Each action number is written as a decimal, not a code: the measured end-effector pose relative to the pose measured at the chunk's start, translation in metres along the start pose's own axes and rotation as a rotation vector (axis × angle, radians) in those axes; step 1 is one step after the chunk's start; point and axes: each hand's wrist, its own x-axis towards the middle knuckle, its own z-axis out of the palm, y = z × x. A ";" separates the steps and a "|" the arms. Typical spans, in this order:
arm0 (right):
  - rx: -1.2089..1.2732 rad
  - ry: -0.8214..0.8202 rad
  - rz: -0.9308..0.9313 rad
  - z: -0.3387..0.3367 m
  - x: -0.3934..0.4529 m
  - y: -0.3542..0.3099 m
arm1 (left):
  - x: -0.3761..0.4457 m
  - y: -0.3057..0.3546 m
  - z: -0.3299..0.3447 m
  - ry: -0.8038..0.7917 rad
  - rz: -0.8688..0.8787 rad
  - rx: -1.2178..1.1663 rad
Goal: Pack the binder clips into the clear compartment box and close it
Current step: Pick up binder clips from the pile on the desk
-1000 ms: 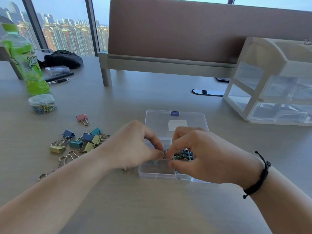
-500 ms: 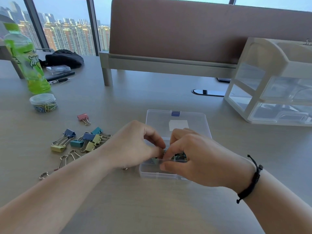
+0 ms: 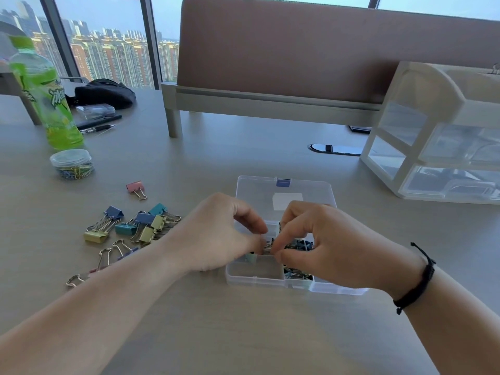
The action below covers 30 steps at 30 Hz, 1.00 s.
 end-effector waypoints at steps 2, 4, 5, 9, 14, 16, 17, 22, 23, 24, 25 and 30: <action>-0.003 0.013 -0.004 -0.001 0.000 0.001 | 0.001 -0.001 0.000 0.036 0.008 -0.028; 0.002 0.006 -0.005 -0.001 -0.001 0.002 | 0.004 -0.001 -0.001 0.088 -0.007 -0.096; 0.002 -0.002 -0.005 -0.001 -0.001 0.002 | 0.006 0.000 -0.001 0.109 -0.035 -0.179; 0.005 0.005 -0.015 0.001 0.000 0.002 | 0.011 -0.002 -0.004 0.130 -0.106 -0.674; 0.065 0.187 -0.048 -0.002 0.002 0.004 | 0.016 -0.008 -0.003 0.099 -0.062 -0.953; 0.116 0.281 -0.058 -0.003 0.002 0.006 | 0.013 -0.007 -0.003 0.036 -0.027 -0.963; 0.147 0.321 -0.059 -0.004 0.003 0.006 | 0.012 -0.007 -0.004 0.008 -0.007 -0.957; 0.291 0.397 -0.111 -0.002 0.003 0.001 | 0.007 -0.003 -0.002 -0.069 0.070 -1.003; 0.312 0.386 -0.121 -0.001 0.002 0.000 | 0.007 -0.002 -0.002 -0.073 0.072 -1.016; 0.331 0.380 -0.132 0.001 0.002 -0.001 | 0.006 0.000 -0.001 -0.078 0.071 -1.023; 0.350 0.379 -0.142 0.003 0.003 -0.002 | 0.005 0.002 0.000 -0.084 0.071 -1.026; 0.341 0.365 -0.183 0.008 0.006 -0.003 | 0.001 0.005 0.003 -0.173 0.085 -1.067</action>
